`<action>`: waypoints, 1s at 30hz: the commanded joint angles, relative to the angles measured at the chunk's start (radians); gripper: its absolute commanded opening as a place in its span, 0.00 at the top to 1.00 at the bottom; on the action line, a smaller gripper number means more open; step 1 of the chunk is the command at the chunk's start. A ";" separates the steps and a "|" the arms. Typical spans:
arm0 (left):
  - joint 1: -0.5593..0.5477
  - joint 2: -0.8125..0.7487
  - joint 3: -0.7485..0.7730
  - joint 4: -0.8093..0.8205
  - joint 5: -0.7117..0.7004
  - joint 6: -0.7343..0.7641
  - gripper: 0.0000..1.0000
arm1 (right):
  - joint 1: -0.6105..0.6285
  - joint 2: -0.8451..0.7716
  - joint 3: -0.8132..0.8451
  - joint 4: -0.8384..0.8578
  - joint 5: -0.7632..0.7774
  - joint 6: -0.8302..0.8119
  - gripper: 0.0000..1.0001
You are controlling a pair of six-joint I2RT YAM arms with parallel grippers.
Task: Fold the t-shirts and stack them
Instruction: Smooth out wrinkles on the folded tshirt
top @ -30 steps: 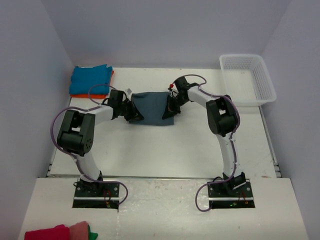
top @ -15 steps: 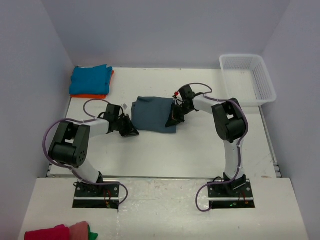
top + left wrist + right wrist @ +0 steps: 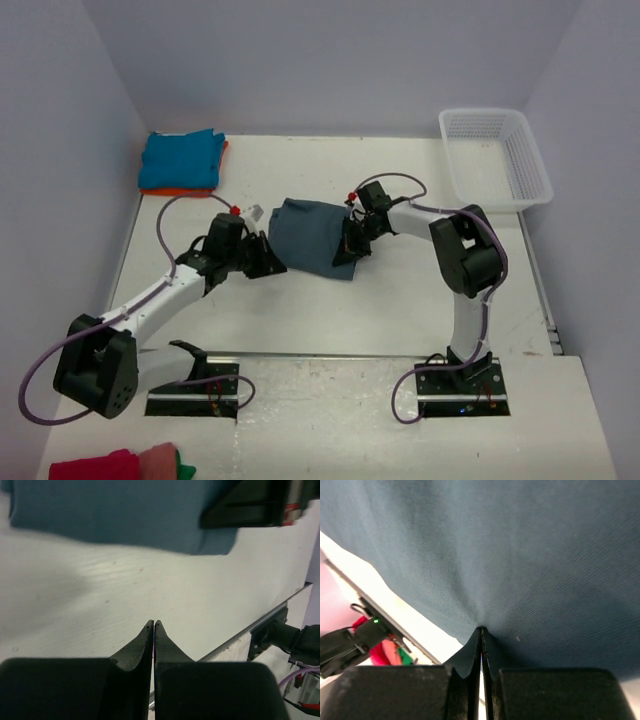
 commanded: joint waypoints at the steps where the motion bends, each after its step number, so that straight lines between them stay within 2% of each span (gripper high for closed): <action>1: -0.028 -0.051 0.188 -0.062 -0.048 0.065 1.00 | 0.018 -0.061 0.037 -0.063 0.103 -0.079 1.00; 3: -0.028 -0.024 0.298 -0.072 -0.052 0.094 1.00 | 0.030 -0.116 0.066 -0.097 0.120 -0.099 1.00; 5: -0.028 0.078 0.419 -0.099 -0.060 0.125 1.00 | 0.041 -0.172 0.112 -0.143 0.146 -0.113 1.00; 6: -0.028 0.116 0.450 -0.096 -0.057 0.131 1.00 | 0.042 -0.186 0.136 -0.167 0.155 -0.126 0.96; 8: -0.028 0.257 0.562 -0.127 -0.043 0.149 1.00 | 0.042 -0.213 0.202 -0.223 0.201 -0.142 0.84; 9: -0.028 0.297 0.591 -0.145 -0.049 0.156 1.00 | 0.042 -0.225 0.228 -0.241 0.221 -0.155 0.65; 11: -0.028 0.386 0.637 -0.175 -0.072 0.162 1.00 | 0.036 -0.216 0.311 -0.295 0.297 -0.168 0.56; 13: -0.026 0.417 0.633 -0.149 -0.084 0.160 1.00 | 0.028 -0.171 0.368 -0.330 0.324 -0.189 0.61; 14: -0.026 0.423 0.618 -0.141 -0.084 0.159 1.00 | 0.016 -0.156 0.403 -0.335 0.327 -0.185 0.85; 15: -0.026 0.431 0.613 -0.138 -0.084 0.159 1.00 | 0.012 -0.119 0.425 -0.342 0.322 -0.182 1.00; 21: -0.020 0.435 0.561 -0.139 -0.123 0.177 1.00 | -0.022 0.020 0.526 -0.339 0.215 -0.140 1.00; 26: 0.013 0.428 0.533 -0.164 -0.159 0.192 1.00 | -0.067 0.108 0.520 -0.309 0.158 -0.076 1.00; 30: 0.064 0.455 0.518 -0.205 -0.193 0.194 1.00 | -0.094 0.119 0.500 -0.312 0.198 -0.064 1.00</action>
